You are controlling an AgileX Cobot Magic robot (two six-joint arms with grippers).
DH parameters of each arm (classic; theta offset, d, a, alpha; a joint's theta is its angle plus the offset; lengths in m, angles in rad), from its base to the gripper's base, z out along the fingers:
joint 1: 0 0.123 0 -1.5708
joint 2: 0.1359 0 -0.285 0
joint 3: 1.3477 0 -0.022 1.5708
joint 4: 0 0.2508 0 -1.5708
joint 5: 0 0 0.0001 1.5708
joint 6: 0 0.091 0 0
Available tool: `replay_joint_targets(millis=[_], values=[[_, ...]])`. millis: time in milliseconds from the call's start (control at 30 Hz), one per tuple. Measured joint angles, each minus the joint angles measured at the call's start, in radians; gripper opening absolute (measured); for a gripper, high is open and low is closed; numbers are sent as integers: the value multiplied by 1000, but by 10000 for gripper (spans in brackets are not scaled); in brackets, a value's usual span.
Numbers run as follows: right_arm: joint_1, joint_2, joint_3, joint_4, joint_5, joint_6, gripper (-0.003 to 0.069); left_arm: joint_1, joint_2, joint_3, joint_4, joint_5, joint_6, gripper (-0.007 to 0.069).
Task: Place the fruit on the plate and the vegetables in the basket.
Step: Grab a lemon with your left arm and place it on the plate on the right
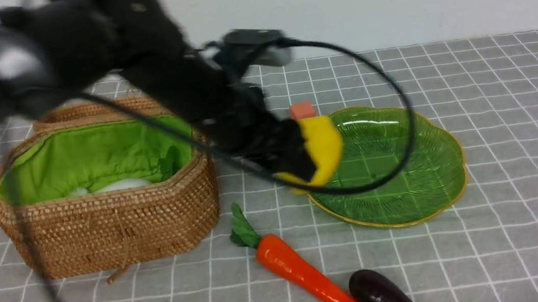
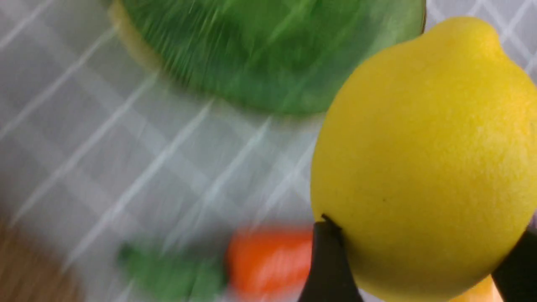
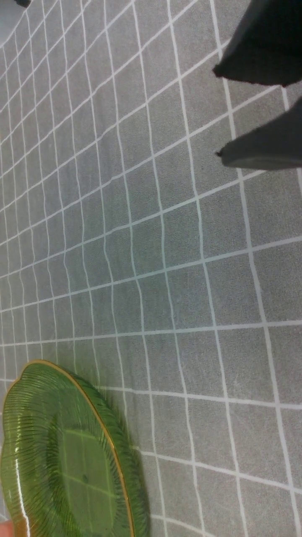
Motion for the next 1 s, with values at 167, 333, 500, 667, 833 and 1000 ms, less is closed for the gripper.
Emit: replay_joint_targets(millis=[167,333,500,667,833,1000], values=[[0,0,0,0,0,0,240,-79,211,-162,127,-150,-223,465],[0,0,0,0,0,0,240,-120,325,-226,285,-212,-465,465],[0,0,0,0,0,0,240,-140,347,-239,433,-217,-671,476],[0,0,0,0,0,0,240,-142,337,-243,461,-193,-705,613],[0,0,0,0,0,0,240,-142,274,-243,465,-67,-656,669],[0,0,0,0,0,0,240,-140,130,-231,488,164,-488,654]])
